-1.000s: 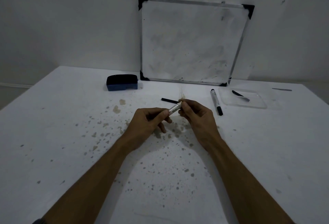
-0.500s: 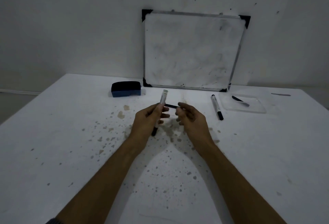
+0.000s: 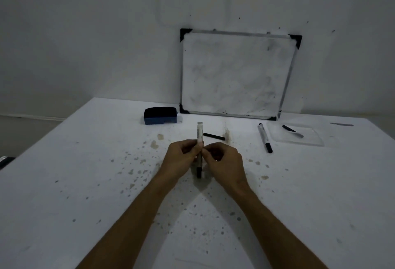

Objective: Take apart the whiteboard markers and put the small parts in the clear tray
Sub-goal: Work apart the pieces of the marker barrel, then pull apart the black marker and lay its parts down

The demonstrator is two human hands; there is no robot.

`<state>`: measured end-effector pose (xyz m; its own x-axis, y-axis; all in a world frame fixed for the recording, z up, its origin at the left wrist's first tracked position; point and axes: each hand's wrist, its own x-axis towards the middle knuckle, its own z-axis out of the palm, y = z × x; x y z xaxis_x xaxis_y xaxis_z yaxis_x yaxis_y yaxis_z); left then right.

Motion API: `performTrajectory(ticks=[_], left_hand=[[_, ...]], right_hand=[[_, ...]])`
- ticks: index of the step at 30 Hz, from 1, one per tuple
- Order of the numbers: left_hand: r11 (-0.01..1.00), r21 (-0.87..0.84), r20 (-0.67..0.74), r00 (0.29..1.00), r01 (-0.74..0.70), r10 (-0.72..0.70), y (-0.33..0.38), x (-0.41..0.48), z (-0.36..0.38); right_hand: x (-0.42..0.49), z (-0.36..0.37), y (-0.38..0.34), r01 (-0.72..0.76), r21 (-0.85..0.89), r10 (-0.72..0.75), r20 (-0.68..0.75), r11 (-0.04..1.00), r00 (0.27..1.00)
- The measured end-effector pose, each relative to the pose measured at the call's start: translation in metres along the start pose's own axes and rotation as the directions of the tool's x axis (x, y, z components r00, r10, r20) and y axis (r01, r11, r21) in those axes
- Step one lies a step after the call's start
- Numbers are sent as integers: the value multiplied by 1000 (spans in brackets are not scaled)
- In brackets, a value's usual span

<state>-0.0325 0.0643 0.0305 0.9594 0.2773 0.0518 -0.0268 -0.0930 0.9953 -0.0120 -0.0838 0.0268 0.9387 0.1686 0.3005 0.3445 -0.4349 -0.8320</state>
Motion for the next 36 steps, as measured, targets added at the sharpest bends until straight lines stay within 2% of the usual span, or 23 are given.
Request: performTrajectory(ticks=[3, 5, 8, 12, 14, 21, 24, 26, 29, 31, 33, 36], left_hand=[[993, 120, -92, 996, 1, 10, 0, 11, -10], [953, 303, -216, 973, -9, 78, 3, 25, -18], [835, 549, -341, 921, 33, 188, 2, 47, -25], [660, 730, -389, 902, 179, 186, -5, 60, -24], [608, 769, -393, 896, 198, 205, -8, 62, -21], [681, 717, -373, 907, 147, 197, -14, 61, -18], [651, 741, -396, 890, 164, 226, -14, 47, -12], [629, 773, -355, 876, 78, 327, -12, 35, -3], [594, 768, -143, 840, -239, 523, -11, 23, 19], [616, 690, 11, 856, -380, 517, -11, 15, 40], [662, 612, 133, 881, -433, 453, -13, 9, 58], [607, 605, 288, 853, -515, 436, -23, 6, 71]], right_hand=[[1, 1, 4, 67, -83, -66, 14, 994, 998], [3, -6, 12, 98, -183, -104, -24, 978, 994], [9, -14, 28, 107, -375, -127, -29, 921, 992], [12, -14, 36, 61, -492, -93, -40, 868, 995], [13, -12, 39, 28, -527, -52, -31, 849, 998], [13, -12, 39, -4, -469, -12, -31, 883, 999], [12, -16, 36, -15, -427, 8, -18, 904, 1000], [12, -20, 35, -32, -373, 33, -3, 927, 999], [14, -35, 35, -67, -275, 74, 16, 959, 997], [16, -51, 35, -87, -237, 80, -40, 968, 996], [20, -68, 38, -98, -240, 59, -166, 966, 984], [22, -88, 49, -132, -275, 39, -321, 952, 946]])
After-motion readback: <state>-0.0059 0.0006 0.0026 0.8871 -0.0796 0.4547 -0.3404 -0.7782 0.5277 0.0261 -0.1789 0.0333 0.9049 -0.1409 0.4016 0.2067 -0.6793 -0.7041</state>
